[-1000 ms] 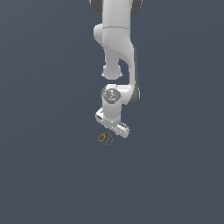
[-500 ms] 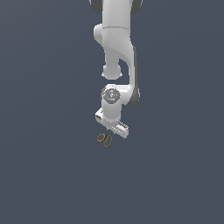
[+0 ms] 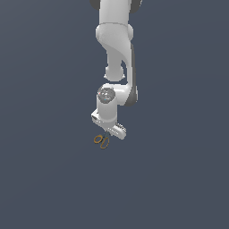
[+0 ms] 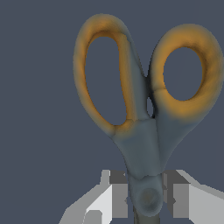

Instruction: Pick up the object and move it to a goal position.

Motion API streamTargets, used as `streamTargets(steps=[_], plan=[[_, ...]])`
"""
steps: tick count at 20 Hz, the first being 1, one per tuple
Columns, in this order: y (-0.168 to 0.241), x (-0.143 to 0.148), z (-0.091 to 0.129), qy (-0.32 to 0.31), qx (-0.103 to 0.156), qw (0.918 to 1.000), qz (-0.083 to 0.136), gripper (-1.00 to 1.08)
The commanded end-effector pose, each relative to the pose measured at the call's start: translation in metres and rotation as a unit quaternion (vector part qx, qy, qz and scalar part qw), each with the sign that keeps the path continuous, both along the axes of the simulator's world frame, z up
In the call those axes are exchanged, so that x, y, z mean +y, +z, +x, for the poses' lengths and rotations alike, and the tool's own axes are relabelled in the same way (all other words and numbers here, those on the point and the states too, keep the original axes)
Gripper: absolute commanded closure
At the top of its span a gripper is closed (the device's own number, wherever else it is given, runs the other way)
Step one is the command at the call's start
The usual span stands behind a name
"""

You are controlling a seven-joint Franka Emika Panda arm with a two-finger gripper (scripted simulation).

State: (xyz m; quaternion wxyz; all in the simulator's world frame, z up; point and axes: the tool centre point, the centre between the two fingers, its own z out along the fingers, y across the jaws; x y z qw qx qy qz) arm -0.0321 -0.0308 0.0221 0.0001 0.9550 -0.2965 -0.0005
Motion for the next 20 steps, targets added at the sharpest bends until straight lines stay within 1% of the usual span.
streamTargets(steps=[1,7,11,16,20], plan=[[0.009,-0.020,-0.001,-0.001,-0.001,1.0000,0.000,1.08],[0.037,-0.083,-0.004,0.000,-0.001,1.0000,0.000,1.08],[0.052,-0.116,-0.005,0.000,-0.001,1.0000,0.000,1.08],[0.062,-0.140,-0.005,0.000,-0.001,1.0000,0.000,1.08],[0.064,-0.145,-0.004,0.000,-0.001,1.0000,0.000,1.08]])
